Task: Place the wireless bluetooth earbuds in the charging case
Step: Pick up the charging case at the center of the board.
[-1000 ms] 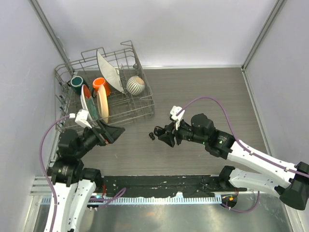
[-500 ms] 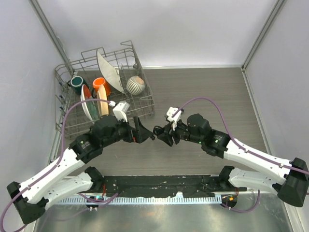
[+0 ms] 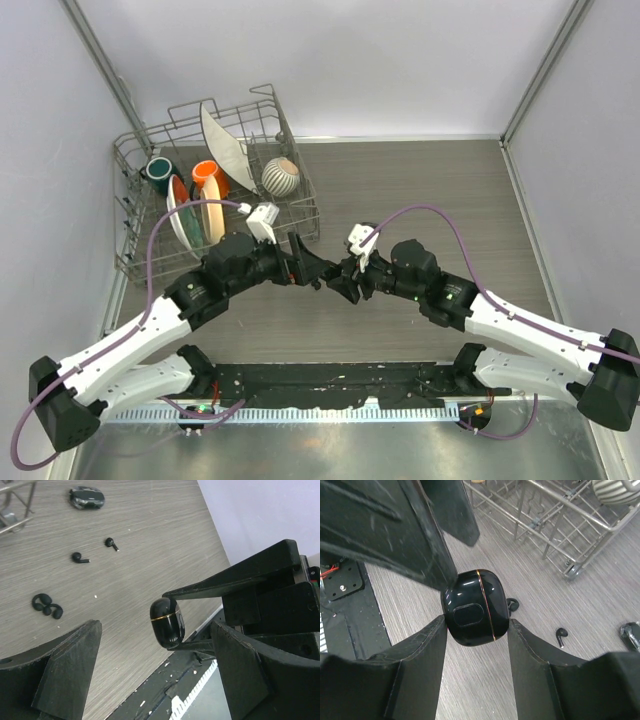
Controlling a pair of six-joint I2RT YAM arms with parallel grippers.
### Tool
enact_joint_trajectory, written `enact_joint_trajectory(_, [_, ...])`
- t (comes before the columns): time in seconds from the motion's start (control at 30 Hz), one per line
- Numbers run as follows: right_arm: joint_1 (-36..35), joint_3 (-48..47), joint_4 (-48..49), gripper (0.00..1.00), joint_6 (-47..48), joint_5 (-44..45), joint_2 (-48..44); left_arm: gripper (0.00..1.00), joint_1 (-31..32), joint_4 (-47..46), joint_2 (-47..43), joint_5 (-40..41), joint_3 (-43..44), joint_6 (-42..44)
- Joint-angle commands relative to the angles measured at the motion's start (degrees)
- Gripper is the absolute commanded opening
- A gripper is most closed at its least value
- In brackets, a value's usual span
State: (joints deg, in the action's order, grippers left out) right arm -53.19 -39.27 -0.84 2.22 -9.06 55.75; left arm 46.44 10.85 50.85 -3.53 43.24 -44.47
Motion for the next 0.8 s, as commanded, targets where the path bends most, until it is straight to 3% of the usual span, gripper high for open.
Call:
enact_joint_trajectory(0.0, [-0.34,0.59,6.46,0.01,-0.55,0.62,-1.95,0.93,0.23,-6.46,2.58,-5.78,0.61,-1.58])
enact_joint_trajectory(0.17, [-0.34,0.77,6.91,0.01,-0.02,0.18,-2.04,0.82,0.15,-6.9,3.82,-6.84,0.96,-2.03])
enact_joint_trajectory(0.33, [-0.42,0.95,7.34,0.01,0.15,0.18,-2.22,0.81,0.23,-6.19,6.01,-9.03,1.84,-2.11])
enact_joint_trajectory(0.57, [-0.42,0.95,7.61,0.01,0.5,-0.34,-2.57,0.58,0.23,-6.37,7.51,-10.62,2.55,-2.03])
enact_joint_trajectory(0.77, [-0.51,0.95,7.61,0.01,0.33,-0.87,-2.31,0.51,0.15,-6.98,7.25,-10.36,2.55,-2.03])
